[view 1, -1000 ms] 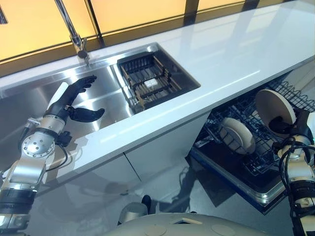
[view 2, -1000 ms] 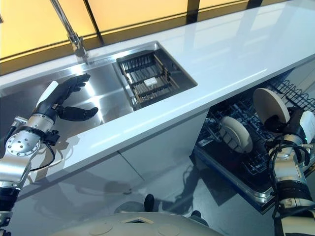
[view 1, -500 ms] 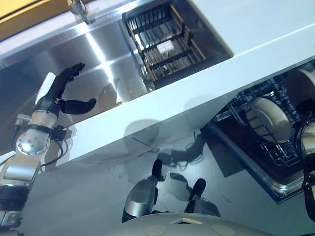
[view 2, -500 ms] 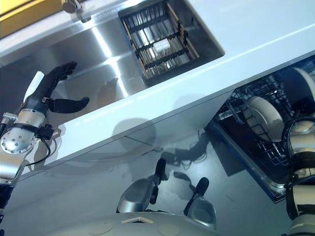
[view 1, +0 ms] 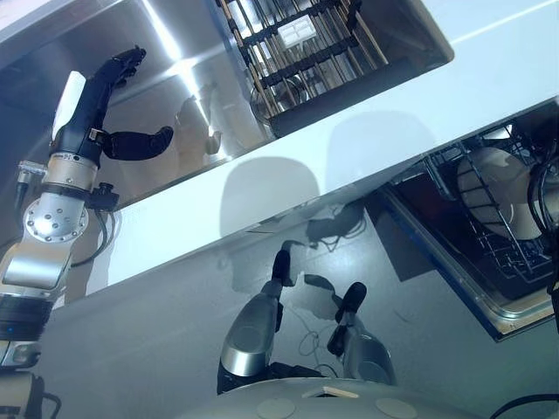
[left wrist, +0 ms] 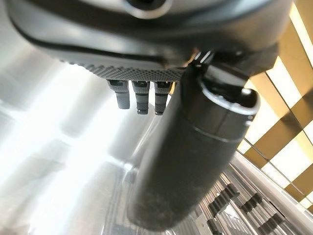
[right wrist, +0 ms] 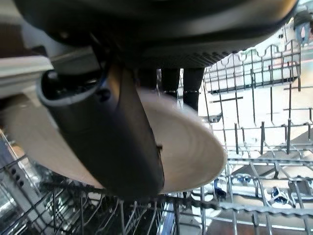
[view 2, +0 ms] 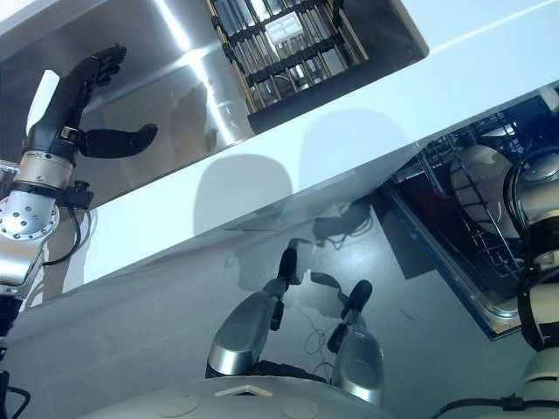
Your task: Pick up plates and place into dishwasher.
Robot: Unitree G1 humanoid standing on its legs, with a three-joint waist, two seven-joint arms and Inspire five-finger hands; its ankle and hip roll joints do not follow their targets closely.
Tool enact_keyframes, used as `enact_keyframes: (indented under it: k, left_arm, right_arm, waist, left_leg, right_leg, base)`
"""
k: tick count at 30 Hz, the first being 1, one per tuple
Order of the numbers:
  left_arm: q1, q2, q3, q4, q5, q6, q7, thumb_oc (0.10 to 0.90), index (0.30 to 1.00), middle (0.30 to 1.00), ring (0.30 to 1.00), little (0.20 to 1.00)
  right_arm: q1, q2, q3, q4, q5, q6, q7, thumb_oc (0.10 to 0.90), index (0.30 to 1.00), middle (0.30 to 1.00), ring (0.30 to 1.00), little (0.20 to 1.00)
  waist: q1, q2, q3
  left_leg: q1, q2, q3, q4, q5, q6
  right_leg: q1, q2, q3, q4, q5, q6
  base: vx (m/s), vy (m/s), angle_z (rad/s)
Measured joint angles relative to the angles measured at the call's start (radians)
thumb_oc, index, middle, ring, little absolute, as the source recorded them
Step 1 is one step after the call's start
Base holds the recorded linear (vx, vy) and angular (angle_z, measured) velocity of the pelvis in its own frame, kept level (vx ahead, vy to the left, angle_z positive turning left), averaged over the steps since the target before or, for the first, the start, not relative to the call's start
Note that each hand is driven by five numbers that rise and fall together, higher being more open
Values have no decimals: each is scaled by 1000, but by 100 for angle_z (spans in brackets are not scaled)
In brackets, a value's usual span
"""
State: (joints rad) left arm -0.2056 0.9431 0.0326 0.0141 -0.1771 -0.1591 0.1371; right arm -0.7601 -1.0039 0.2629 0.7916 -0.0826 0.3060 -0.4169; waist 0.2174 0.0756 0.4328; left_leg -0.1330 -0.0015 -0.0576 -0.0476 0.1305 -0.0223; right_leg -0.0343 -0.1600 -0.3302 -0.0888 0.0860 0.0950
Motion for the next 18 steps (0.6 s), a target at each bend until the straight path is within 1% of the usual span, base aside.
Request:
enact_keyframes:
  k: [3,6,8,10,12,14,17,18]
  left_arm:
    - [-1,18,0,0,0,2,0,800,900,900,900,900]
    - [-2,18,0,0,-1,3,-5,800,900,900,900,900]
    - [-1,18,0,0,-1,5,-10,800,900,900,900,900]
    - [0,18,0,-1,-1,10,-16,800,900,900,900,900]
    - [0,18,1,-1,-1,15,-18,800,900,900,900,900]
    - [0,17,1,-2,-1,28,-28,800,900,900,900,900]
    - [3,16,4,-3,-1,30,-44,800,900,900,900,900]
    - [4,16,5,-3,0,30,-49,800,900,900,900,900]
  right_arm:
    - [0,0,-1,0,0,0,31,800,900,900,900,900]
    - [7,0,-7,-4,-1,0,57,800,900,900,900,900]
    - [25,0,-27,-10,-19,-2,73,800,900,900,900,900]
    - [49,0,-58,-19,-21,-3,80,800,900,900,900,900]
    - [59,0,-68,-18,-21,-3,83,800,900,900,900,900]
    - [80,0,-85,-30,-22,-3,100,800,900,900,900,900]
    - [128,1,-134,-69,-23,-3,106,800,900,900,900,900]
    - [138,1,-142,-73,-25,-3,110,800,900,900,900,900]
  waist:
    - [-4,-12,8]
    - [-8,-28,17]
    - [-10,-34,20]
    - [-13,-36,22]
    - [-22,-36,22]
    - [-24,-37,21]
    - [-25,-37,21]
    - [-32,-38,21]
  left_leg:
    - [4,0,8,0,0,0]
    - [30,0,23,-2,0,0]
    - [55,3,28,-12,-1,0]
    - [73,3,33,-15,-1,0]
    - [83,3,34,-16,-1,0]
    - [100,4,43,-19,-1,1]
    - [121,6,58,-28,-1,1]
    - [127,7,62,-29,-1,1]
  right_leg:
    - [0,0,8,0,0,0]
    - [19,1,18,0,1,0]
    - [35,1,21,0,1,0]
    - [50,2,23,0,2,1]
    - [60,3,24,0,5,1]
    - [70,4,36,0,7,1]
    - [78,6,50,0,10,1]
    - [82,6,53,0,11,0]
  base:
    - [7,6,-7]
    - [16,15,-10]
    - [8,14,-7]
    - [6,8,-6]
    - [14,2,-4]
    - [3,-4,-12]
    - [-4,-9,-15]
    - [12,-18,-11]
